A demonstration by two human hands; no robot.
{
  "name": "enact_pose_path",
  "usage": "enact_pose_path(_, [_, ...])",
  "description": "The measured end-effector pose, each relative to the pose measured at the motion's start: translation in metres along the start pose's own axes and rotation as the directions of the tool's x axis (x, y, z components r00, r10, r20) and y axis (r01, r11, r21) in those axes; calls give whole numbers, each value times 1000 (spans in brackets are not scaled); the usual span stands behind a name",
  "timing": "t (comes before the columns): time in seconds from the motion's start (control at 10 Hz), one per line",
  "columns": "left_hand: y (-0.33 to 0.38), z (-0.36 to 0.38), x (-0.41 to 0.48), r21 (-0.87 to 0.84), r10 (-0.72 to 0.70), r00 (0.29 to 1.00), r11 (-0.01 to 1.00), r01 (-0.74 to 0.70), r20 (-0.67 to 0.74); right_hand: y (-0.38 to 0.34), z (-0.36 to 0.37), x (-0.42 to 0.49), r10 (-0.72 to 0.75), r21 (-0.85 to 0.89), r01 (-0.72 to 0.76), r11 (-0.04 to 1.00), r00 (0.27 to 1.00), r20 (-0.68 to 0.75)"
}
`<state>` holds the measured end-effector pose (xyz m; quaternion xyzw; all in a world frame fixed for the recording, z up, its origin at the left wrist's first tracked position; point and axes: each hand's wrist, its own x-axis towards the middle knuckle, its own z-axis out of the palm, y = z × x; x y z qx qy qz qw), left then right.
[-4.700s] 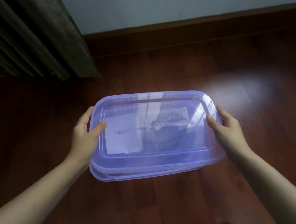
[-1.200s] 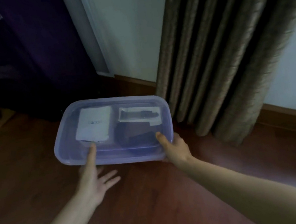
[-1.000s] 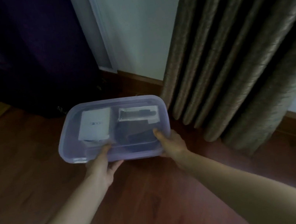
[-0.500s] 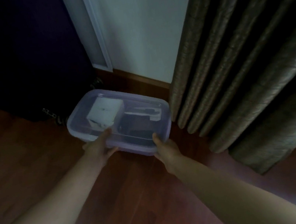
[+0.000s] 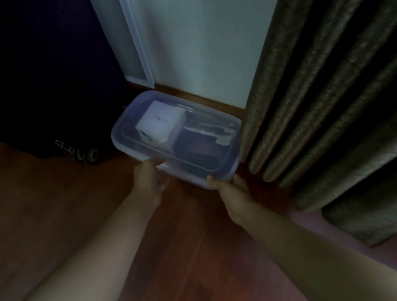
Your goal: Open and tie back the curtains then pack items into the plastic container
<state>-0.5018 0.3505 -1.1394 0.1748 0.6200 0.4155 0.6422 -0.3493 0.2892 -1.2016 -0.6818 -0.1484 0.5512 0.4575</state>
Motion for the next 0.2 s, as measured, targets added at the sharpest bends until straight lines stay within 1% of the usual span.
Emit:
enact_pose_path(0.1, [3,-3,-18,126,26,999,992,-19,-47,-13,1,-19,-12,-146,3,989,998,-58])
enact_pose_path(0.2, [14,-1,-39,169,3,998,986,6,-55,-29,-3,-36,48,-65,-51,997,998,-51])
